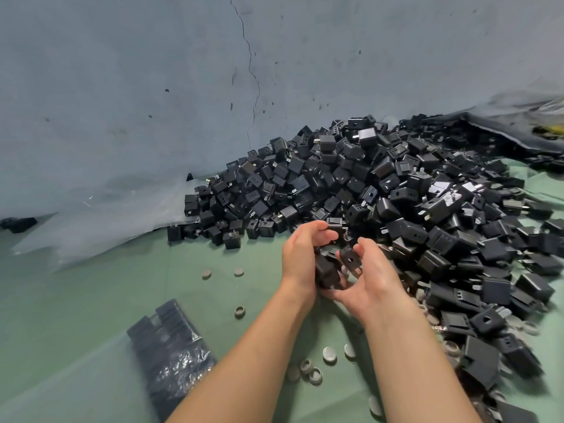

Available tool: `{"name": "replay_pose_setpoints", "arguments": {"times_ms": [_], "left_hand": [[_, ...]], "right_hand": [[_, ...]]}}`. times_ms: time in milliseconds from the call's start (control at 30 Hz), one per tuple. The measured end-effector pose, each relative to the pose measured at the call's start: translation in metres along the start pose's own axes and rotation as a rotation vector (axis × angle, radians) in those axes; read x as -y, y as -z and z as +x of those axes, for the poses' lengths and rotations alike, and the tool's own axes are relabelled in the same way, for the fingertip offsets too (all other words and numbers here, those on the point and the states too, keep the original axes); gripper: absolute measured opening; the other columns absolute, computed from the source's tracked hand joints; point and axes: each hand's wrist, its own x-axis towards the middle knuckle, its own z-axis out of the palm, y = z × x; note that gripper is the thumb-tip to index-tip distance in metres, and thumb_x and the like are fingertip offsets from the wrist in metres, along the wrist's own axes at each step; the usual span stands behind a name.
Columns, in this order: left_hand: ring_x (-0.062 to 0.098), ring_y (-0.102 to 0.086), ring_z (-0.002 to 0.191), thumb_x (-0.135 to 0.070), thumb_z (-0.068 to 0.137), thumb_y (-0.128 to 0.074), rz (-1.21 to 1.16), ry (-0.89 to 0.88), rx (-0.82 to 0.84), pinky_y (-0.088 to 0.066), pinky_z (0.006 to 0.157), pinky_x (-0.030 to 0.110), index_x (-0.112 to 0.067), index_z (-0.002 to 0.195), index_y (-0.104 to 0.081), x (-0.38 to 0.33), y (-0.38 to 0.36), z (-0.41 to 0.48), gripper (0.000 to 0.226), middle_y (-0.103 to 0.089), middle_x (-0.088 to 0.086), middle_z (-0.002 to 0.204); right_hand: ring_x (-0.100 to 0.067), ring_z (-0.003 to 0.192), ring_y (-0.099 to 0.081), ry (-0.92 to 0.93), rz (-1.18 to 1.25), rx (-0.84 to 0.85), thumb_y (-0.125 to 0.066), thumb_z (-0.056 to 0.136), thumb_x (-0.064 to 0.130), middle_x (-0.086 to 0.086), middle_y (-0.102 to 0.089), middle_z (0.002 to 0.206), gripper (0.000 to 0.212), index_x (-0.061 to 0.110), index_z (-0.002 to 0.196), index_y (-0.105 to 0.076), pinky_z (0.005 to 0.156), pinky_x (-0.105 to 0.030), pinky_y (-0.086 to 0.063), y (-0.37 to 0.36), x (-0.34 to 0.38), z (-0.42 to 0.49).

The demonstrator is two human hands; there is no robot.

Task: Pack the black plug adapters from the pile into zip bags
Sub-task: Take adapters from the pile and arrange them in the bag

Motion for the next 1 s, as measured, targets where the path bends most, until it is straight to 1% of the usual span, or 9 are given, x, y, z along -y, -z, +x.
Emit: {"name": "replay_pose_setpoints", "arguments": {"times_ms": [167, 267, 400, 567, 633, 700, 767, 833, 1000], "left_hand": [[0.007, -0.07, 0.079, -0.022, 0.09, -0.056, 0.057, -0.026, 0.012, -0.049, 0.075, 0.022, -0.017, 0.088, -0.073, 0.001, -0.007, -0.018, 0.017, -0.077, 0.002, 0.085], [0.011, -0.071, 0.077, -0.018, 0.091, -0.052, -0.049, -0.026, -0.103, -0.05, 0.066, 0.016, -0.007, 0.093, -0.07, -0.002, -0.007, -0.024, 0.021, -0.077, 0.006, 0.085], [0.017, -0.072, 0.089, -0.019, 0.091, -0.051, -0.157, -0.029, -0.217, -0.052, 0.077, 0.028, -0.007, 0.096, -0.069, -0.006, -0.001, -0.031, 0.023, -0.078, 0.004, 0.087], [0.022, -0.074, 0.095, -0.014, 0.097, -0.046, -0.487, -0.052, -0.114, -0.056, 0.085, 0.031, -0.007, 0.096, -0.061, -0.032, 0.006, -0.035, 0.017, -0.077, 0.012, 0.094], [0.025, -0.074, 0.097, -0.014, 0.098, -0.045, -0.604, -0.069, -0.061, -0.057, 0.088, 0.034, -0.007, 0.095, -0.059, -0.044, 0.009, -0.033, 0.016, -0.077, 0.015, 0.095], [0.025, -0.074, 0.094, -0.015, 0.098, -0.045, -0.645, -0.114, -0.071, -0.057, 0.086, 0.033, -0.009, 0.093, -0.059, -0.052, 0.015, -0.028, 0.017, -0.077, 0.012, 0.089], [0.021, -0.074, 0.085, -0.016, 0.098, -0.044, -0.492, -0.143, -0.131, -0.058, 0.079, 0.031, -0.011, 0.091, -0.061, -0.051, 0.021, -0.02, 0.019, -0.075, 0.006, 0.079], [0.017, -0.069, 0.08, -0.016, 0.098, -0.044, -0.109, -0.118, -0.173, -0.055, 0.073, 0.029, -0.012, 0.092, -0.064, -0.039, 0.024, -0.012, 0.021, -0.073, 0.001, 0.078], [0.006, -0.065, 0.086, -0.025, 0.098, -0.051, 0.689, -0.215, 0.077, -0.054, 0.083, 0.029, -0.02, 0.109, -0.062, 0.012, 0.022, -0.002, 0.016, -0.068, -0.003, 0.1]], "right_hand": [[-0.032, 0.095, -0.068, -0.015, 0.053, -0.057, -0.052, 0.096, 0.032, -0.013, -0.07, 0.108, 0.022, 0.014, 0.104, -0.063, 0.089, -0.05, -0.055, -0.011, -0.012, -0.005], [-0.029, 0.086, -0.066, -0.012, 0.148, -0.118, -0.054, 0.095, 0.03, -0.012, -0.067, 0.102, 0.017, 0.014, 0.093, -0.058, 0.077, -0.042, -0.057, -0.015, -0.017, -0.011], [-0.028, 0.079, -0.063, -0.081, 0.225, -0.03, -0.054, 0.091, 0.027, -0.01, -0.063, 0.093, 0.011, 0.016, 0.089, -0.055, 0.068, -0.036, -0.054, -0.016, -0.022, -0.018], [-0.029, 0.094, -0.063, -0.139, 0.532, 0.102, -0.049, 0.094, 0.021, -0.013, -0.067, 0.107, 0.016, 0.02, 0.107, -0.058, 0.097, -0.044, -0.05, -0.011, -0.021, -0.021], [-0.031, 0.102, -0.066, -0.151, 0.626, 0.154, -0.046, 0.096, 0.02, -0.014, -0.07, 0.113, 0.025, 0.021, 0.116, -0.061, 0.087, -0.048, -0.053, -0.007, -0.017, -0.019], [-0.034, 0.094, -0.068, -0.141, 0.689, 0.226, -0.046, 0.095, 0.019, -0.017, -0.072, 0.1, 0.019, 0.017, 0.104, -0.062, 0.077, -0.051, -0.053, -0.003, -0.013, -0.02], [-0.036, 0.089, -0.07, -0.115, 0.725, 0.271, -0.049, 0.094, 0.021, -0.019, -0.072, 0.098, 0.014, 0.015, 0.096, -0.061, 0.079, -0.054, -0.053, 0.001, -0.009, -0.021], [-0.039, 0.092, -0.07, -0.082, 0.749, 0.292, -0.05, 0.094, 0.024, -0.019, -0.072, 0.105, 0.015, 0.017, 0.099, -0.062, 0.078, -0.057, -0.053, 0.006, -0.004, -0.02], [-0.048, 0.103, -0.067, -0.015, 0.86, 0.389, -0.05, 0.097, 0.026, -0.026, -0.068, 0.116, 0.027, 0.01, 0.113, -0.065, 0.08, -0.068, -0.049, 0.012, 0.012, -0.022]]}}
